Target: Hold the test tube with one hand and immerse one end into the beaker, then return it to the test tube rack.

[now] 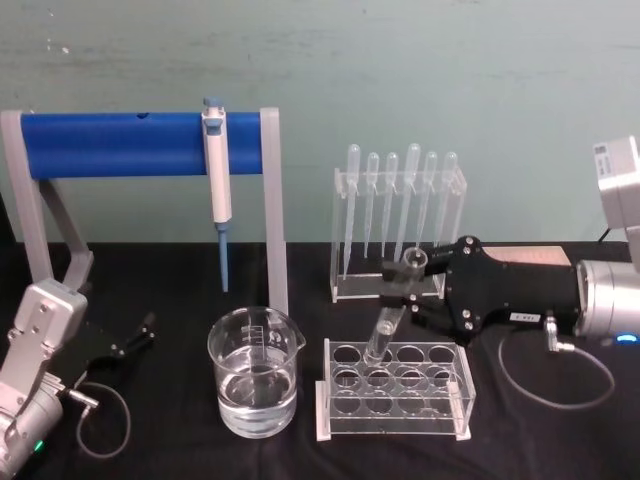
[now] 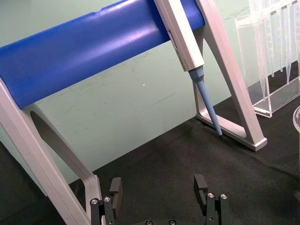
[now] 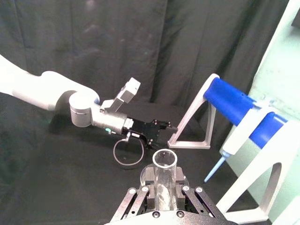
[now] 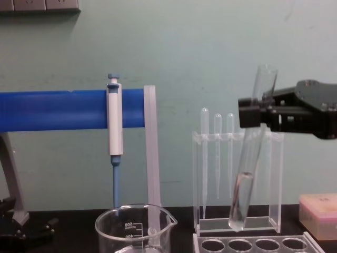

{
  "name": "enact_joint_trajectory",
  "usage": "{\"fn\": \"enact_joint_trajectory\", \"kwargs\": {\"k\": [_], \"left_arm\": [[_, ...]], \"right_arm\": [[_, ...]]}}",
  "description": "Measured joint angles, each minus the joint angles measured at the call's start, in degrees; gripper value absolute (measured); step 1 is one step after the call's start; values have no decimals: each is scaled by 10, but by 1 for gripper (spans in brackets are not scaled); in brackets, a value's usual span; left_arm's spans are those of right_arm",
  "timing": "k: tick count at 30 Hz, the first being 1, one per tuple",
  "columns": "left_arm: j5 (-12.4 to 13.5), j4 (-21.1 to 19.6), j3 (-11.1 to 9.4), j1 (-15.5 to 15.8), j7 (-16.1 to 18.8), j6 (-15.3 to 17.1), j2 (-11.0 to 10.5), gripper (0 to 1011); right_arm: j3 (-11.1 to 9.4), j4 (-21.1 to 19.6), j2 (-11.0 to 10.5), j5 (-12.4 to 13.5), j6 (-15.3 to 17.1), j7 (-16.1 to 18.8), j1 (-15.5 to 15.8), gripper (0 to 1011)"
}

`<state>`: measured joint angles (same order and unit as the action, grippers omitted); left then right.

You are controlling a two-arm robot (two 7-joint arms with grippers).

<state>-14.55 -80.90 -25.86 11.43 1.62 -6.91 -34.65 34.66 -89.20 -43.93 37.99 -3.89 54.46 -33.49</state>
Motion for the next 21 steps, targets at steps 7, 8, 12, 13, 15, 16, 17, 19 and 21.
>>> {"fn": "enact_joint_trajectory", "kwargs": {"k": [7,8,12,13,15,16,17,19,21], "left_arm": [[0,0,0,0,0,0,0,1000],[0,0,0,0,0,0,0,1000],[0,0,0,0,0,0,0,1000],[0,0,0,0,0,0,0,1000],[0,0,0,0,0,0,0,1000],[0,0,0,0,0,0,0,1000],[0,0,0,0,0,0,0,1000],[0,0,0,0,0,0,0,1000],[0,0,0,0,0,0,0,1000]], "right_arm": [[-2,10,0,-2,0,-3,14,230],[-3,12,0,-3,-1,-2,14,230],[-4,25,3,-3,-5,0,18,230],[-4,30,4,-4,-7,2,19,230],[-4,35,6,-4,-9,4,20,230],[-4,40,8,-5,-10,6,20,230],[-4,42,9,-5,-10,7,21,230],[-4,50,11,-5,-12,10,22,230],[-4,54,13,-6,-13,10,23,230]]}}
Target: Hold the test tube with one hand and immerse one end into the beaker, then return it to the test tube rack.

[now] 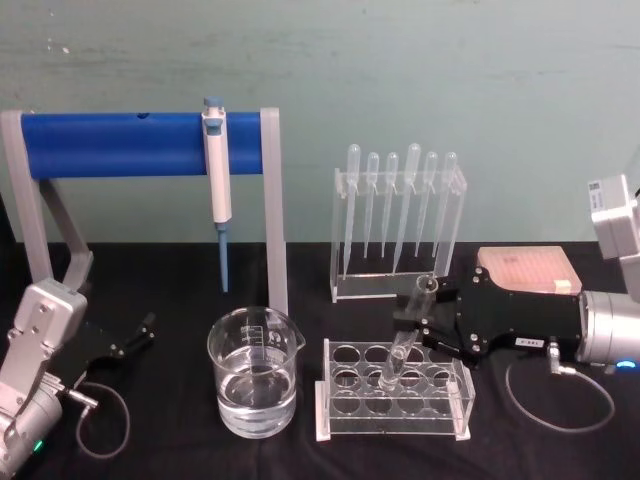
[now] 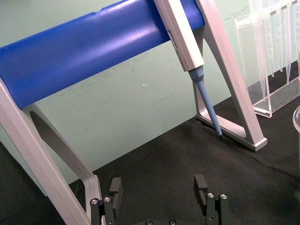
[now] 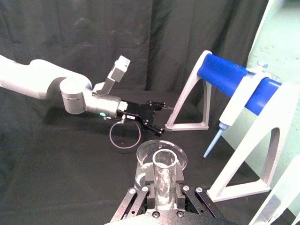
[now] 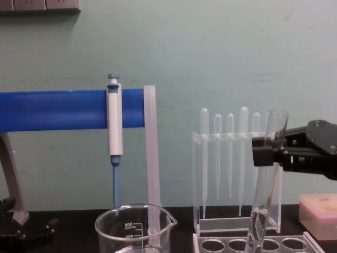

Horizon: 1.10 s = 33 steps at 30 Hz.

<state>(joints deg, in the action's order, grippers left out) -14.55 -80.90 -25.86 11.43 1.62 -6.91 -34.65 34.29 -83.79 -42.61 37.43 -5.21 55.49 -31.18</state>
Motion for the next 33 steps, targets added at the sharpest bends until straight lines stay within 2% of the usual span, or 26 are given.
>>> {"fn": "enact_joint_trajectory", "kwargs": {"k": [14,33], "left_arm": [[0,0,0,0,0,0,0,1000],[0,0,0,0,0,0,0,1000]], "right_arm": [[-2,19,13,-5,-8,4,2,230],[9,66,41,-14,-14,22,-20,230]]}}
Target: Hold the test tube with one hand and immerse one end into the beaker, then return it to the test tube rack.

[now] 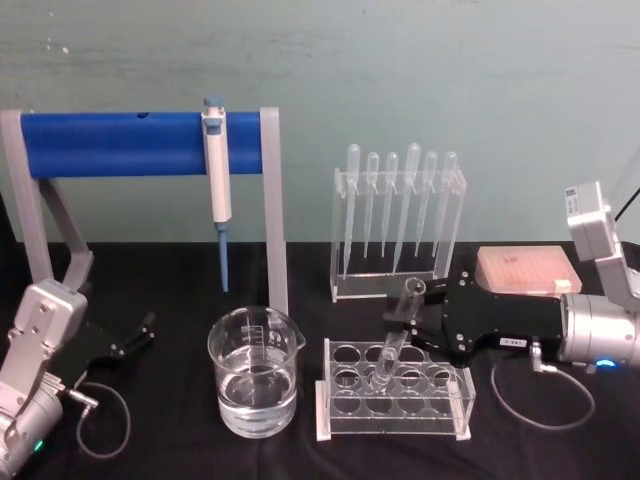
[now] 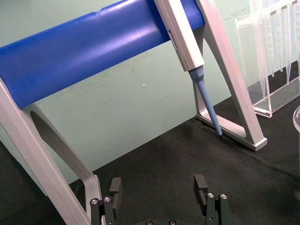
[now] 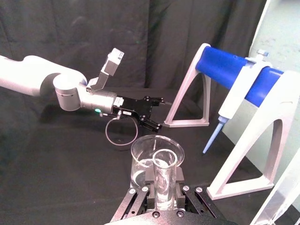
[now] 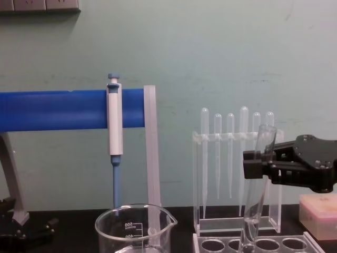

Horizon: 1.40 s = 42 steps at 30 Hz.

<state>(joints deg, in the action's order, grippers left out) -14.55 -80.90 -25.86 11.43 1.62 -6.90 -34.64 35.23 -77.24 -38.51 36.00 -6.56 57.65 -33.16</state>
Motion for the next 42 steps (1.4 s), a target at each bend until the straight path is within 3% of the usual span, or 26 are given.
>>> {"fn": "enact_joint_trajectory", "kwargs": {"k": [19,42], "left_arm": [[0,0,0,0,0,0,0,1000],[0,0,0,0,0,0,0,1000]], "right_arm": [[14,37,17,-10,-2,9,-9,230],[27,54,25,-32,-1,9,-14,230]]}}
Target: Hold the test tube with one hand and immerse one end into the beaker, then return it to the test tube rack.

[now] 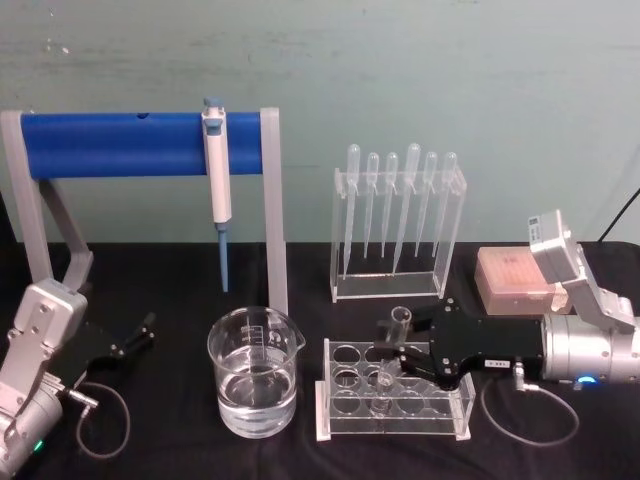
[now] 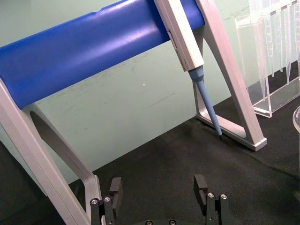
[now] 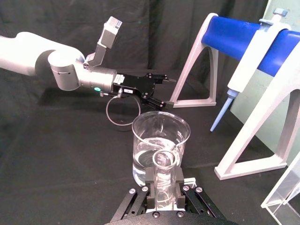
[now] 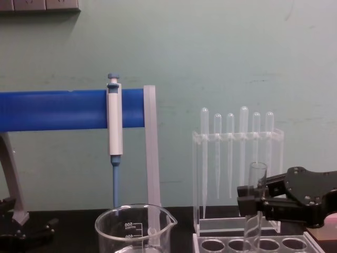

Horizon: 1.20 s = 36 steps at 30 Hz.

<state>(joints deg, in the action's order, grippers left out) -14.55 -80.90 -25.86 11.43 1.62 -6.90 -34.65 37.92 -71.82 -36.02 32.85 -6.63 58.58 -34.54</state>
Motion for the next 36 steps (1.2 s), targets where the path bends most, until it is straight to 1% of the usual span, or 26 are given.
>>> {"fn": "enact_joint_trajectory", "kwargs": {"k": [5,17,21,22,23,24,26,27,28,29,30,31,33,35,36], "left_arm": [[0,0,0,0,0,0,0,1000],[0,0,0,0,0,0,0,1000],[0,0,0,0,0,0,0,1000],[0,0,0,0,0,0,0,1000],[0,0,0,0,0,0,0,1000],[0,0,0,0,0,0,0,1000],[0,0,0,0,0,0,0,1000],[0,0,0,0,0,0,0,1000],[0,0,0,0,0,0,0,1000],[0,0,0,0,0,0,0,1000],[0,0,0,0,0,0,0,1000],[0,0,0,0,0,0,0,1000],[0,0,0,0,0,0,0,1000],[0,0,0,0,0,0,0,1000],[0,0,0,0,0,0,0,1000]], "right_arm": [[1,3,3,0,-2,0,-1,230],[0,3,3,0,-2,-1,0,241],[0,2,3,0,-2,-2,0,336],[0,2,3,0,-2,-2,0,378],[0,2,2,0,-2,-2,0,397],[0,2,2,0,-2,-2,0,456],[0,2,2,0,-2,-2,0,489],[0,2,2,0,-2,-2,0,536],[0,2,2,0,-2,-2,0,549],[0,2,2,0,-1,-2,0,599],[0,2,2,0,-1,-2,0,618],[0,2,2,0,-1,-2,0,678],[0,2,2,0,-1,-2,0,717],[0,2,2,0,-1,-2,0,791],[0,2,2,0,-1,-2,0,812]]}}
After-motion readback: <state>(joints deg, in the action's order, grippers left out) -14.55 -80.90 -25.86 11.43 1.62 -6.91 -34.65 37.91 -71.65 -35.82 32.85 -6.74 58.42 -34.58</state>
